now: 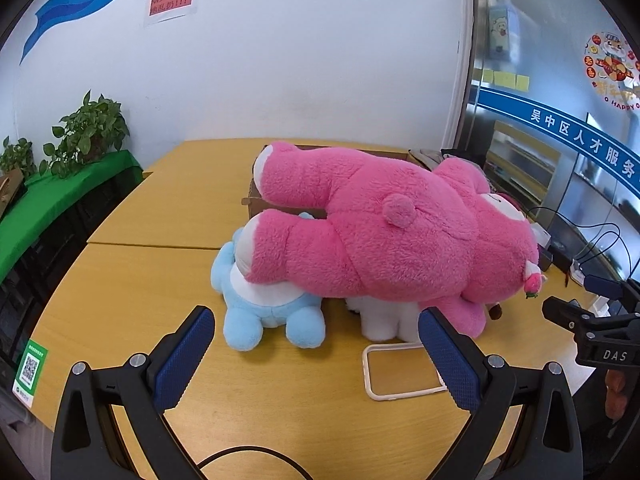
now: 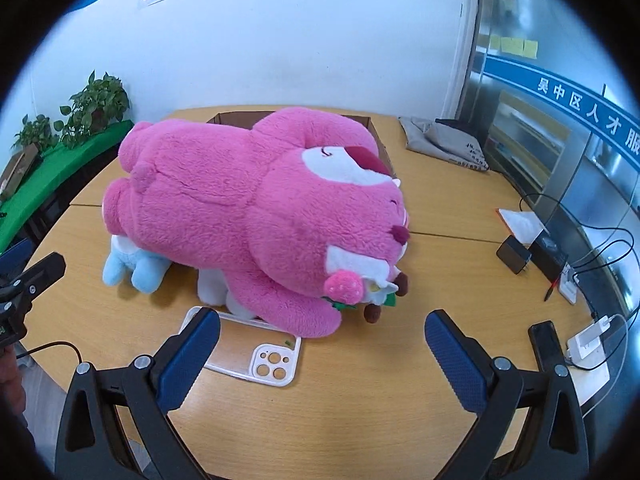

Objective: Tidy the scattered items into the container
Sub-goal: 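Move both tools toward the large pink bear lying on the toys, then close the left gripper on the pink bear's body while the right gripper grasps its head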

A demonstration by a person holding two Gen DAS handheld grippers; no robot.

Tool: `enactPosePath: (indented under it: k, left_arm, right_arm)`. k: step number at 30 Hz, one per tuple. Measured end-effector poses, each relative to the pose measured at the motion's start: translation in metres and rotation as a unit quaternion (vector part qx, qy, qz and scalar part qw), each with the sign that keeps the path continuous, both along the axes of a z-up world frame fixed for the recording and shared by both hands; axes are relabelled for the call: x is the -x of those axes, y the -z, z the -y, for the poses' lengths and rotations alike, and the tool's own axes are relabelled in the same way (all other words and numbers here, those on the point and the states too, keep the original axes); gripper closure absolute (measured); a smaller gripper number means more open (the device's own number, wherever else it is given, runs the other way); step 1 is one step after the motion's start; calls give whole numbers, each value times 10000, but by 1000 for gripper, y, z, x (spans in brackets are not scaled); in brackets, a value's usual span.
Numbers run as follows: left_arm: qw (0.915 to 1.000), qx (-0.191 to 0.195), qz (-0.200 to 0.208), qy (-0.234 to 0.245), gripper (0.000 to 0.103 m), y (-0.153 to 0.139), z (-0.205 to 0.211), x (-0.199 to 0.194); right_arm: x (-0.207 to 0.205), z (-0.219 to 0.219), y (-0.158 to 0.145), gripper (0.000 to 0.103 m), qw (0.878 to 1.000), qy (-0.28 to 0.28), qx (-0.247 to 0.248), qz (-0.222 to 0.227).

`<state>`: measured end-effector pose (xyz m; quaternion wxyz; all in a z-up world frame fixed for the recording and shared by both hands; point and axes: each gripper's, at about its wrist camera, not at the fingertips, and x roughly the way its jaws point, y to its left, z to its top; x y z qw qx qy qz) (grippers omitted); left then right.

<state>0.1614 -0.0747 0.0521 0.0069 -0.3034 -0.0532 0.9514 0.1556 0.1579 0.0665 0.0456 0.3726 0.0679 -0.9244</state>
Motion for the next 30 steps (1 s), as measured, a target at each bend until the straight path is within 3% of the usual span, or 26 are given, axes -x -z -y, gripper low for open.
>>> enactPosePath:
  k: [5,10,18,26,30]
  left_arm:
    - [9994,-130,4,316,0,-3,4,10]
    - [9988,17,125,464,0,-4,1,16]
    - [9997,153,146,143,0,-3,-13,6]
    - [9997,-87,216,24,0,1,-49,10]
    - [9997,81,246,-8,0,-5,-58,18]
  right_arm:
    - [8,4,-4,1,9996,290,-55,42]
    - [11,4,-2,1,9990,440,91,76]
    - [5,-1,2,1,9994,319,148,-32]
    - [10,-32,2,1,9998,182,30,-56]
    - [20,-45,2,1,9997,128,204,-31]
